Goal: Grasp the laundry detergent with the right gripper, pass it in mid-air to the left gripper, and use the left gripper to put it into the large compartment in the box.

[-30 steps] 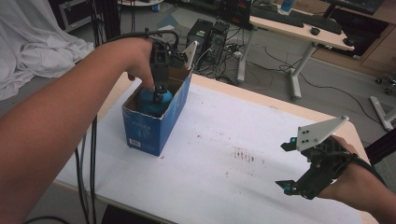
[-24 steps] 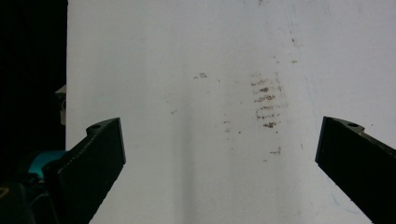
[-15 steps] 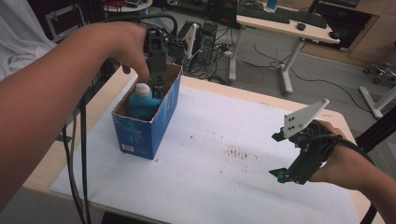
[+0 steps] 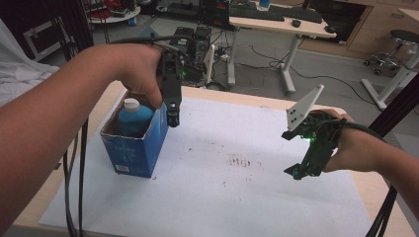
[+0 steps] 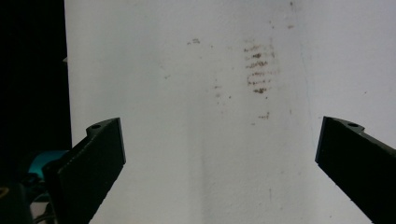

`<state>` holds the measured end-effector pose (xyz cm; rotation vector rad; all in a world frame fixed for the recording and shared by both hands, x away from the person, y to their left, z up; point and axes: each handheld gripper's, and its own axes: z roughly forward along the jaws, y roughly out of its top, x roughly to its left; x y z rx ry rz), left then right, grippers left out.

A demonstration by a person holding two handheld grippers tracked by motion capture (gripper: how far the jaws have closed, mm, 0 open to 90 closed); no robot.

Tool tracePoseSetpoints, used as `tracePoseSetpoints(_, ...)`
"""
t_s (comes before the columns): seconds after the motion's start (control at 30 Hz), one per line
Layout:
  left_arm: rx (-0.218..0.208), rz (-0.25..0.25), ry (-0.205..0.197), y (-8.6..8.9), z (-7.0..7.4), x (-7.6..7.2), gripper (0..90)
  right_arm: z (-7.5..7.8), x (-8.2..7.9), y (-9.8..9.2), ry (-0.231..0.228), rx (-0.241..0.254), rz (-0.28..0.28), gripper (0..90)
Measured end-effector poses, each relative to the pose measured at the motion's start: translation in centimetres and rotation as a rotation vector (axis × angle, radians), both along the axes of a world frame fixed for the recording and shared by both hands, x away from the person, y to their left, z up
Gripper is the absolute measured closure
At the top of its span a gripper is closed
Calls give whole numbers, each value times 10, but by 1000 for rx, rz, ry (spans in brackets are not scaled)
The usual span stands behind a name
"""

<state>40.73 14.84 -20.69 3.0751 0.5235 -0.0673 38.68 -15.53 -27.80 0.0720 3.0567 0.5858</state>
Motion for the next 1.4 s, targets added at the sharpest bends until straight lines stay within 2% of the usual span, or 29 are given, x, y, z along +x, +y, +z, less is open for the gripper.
tracePoseSetpoints(0.1,3,-28,4,-9,-7,1,24,-1,6,-2,10,-24,-4,9)
tracePoseSetpoints(0.37,-4,-110,11,-28,-28,1,16,2,17,-6,5,-67,-26,9)
tracePoseSetpoints(0.57,-15,-149,11,-31,-39,1,16,4,21,-10,2,-96,-45,9)
tracePoseSetpoints(0.67,-18,-169,24,-32,-45,4,16,4,23,-10,5,-117,-44,9)
tracePoseSetpoints(0.77,-10,-174,34,-34,-52,6,16,4,24,-9,12,-129,-42,9)
tracePoseSetpoints(0.87,-6,-175,27,-35,-54,6,16,4,24,-8,1,-145,-37,8)
tracePoseSetpoints(0.97,-2,-174,17,-36,-54,6,16,9,22,-7,-8,-148,-25,9)
tracePoseSetpoints(1.2,14,-180,23,-39,-56,6,16,17,20,-2,-31,-145,-6,9)
tracePoseSetpoints(1.4,17,-168,13,-42,-51,11,16,17,20,-1,-39,-155,6,9)
